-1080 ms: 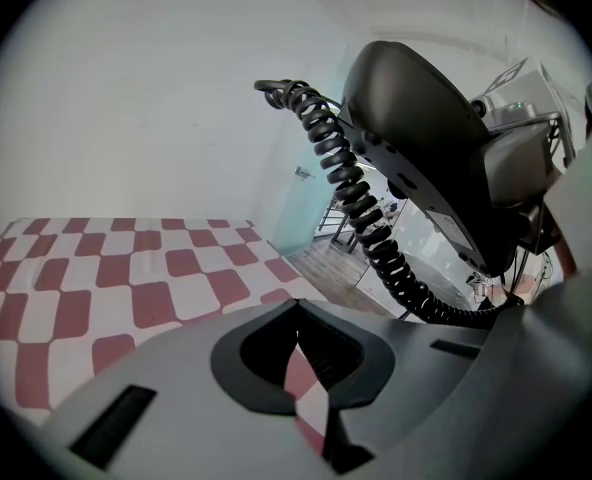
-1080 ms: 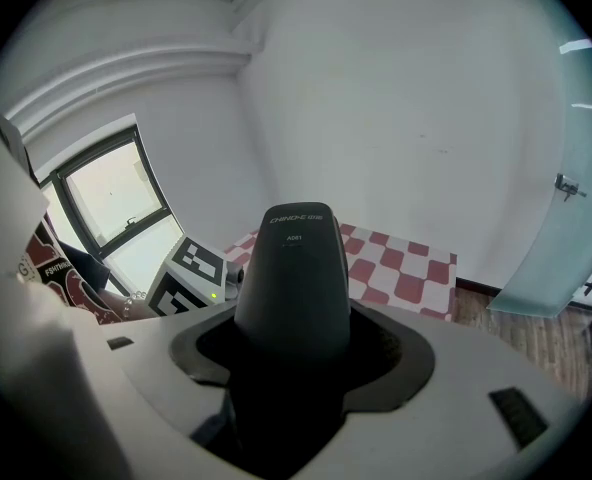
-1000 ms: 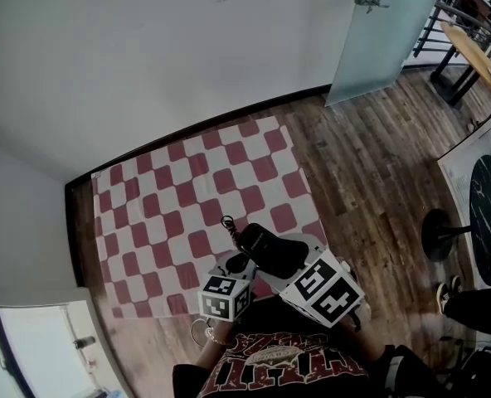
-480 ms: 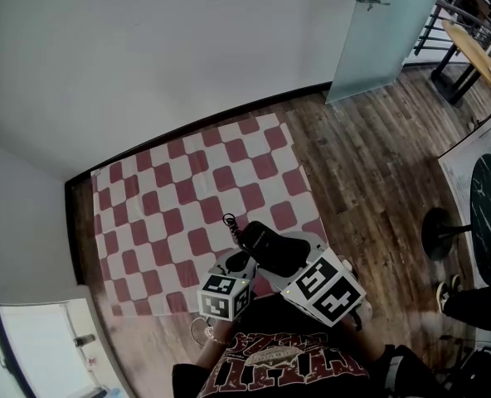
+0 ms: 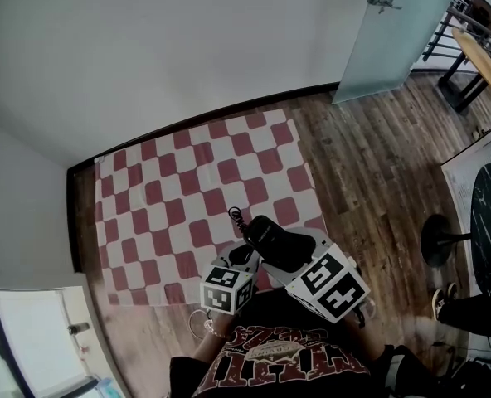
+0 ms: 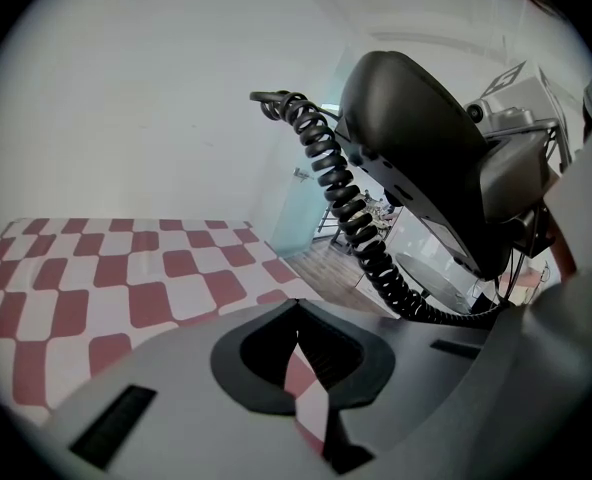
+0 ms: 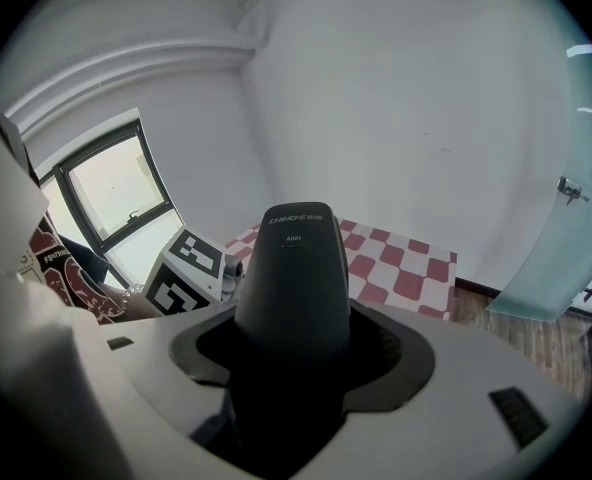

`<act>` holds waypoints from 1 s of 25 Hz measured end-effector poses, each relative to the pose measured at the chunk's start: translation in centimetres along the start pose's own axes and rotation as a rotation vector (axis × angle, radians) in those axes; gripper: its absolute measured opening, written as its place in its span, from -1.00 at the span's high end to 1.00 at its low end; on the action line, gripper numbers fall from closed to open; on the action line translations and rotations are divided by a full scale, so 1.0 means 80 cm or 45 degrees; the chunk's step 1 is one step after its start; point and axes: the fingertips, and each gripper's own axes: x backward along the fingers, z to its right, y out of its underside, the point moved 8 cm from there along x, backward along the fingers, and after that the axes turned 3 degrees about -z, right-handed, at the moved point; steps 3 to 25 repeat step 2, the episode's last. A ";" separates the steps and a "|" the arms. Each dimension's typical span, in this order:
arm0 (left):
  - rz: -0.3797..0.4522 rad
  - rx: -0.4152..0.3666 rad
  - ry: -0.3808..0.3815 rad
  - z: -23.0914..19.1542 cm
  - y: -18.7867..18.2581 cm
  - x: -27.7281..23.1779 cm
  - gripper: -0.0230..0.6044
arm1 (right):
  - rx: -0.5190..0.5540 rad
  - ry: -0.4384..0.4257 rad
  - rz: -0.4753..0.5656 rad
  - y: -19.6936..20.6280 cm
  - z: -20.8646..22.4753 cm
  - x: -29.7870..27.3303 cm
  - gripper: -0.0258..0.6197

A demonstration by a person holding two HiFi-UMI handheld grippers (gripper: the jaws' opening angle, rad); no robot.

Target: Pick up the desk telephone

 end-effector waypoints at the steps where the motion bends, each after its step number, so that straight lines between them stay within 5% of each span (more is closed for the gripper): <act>1: -0.002 -0.003 -0.001 0.000 0.000 0.000 0.91 | -0.001 0.001 0.002 0.000 0.000 0.000 0.05; 25: -0.003 -0.005 -0.002 0.000 0.000 0.000 0.91 | -0.002 0.001 0.003 0.000 0.001 0.001 0.05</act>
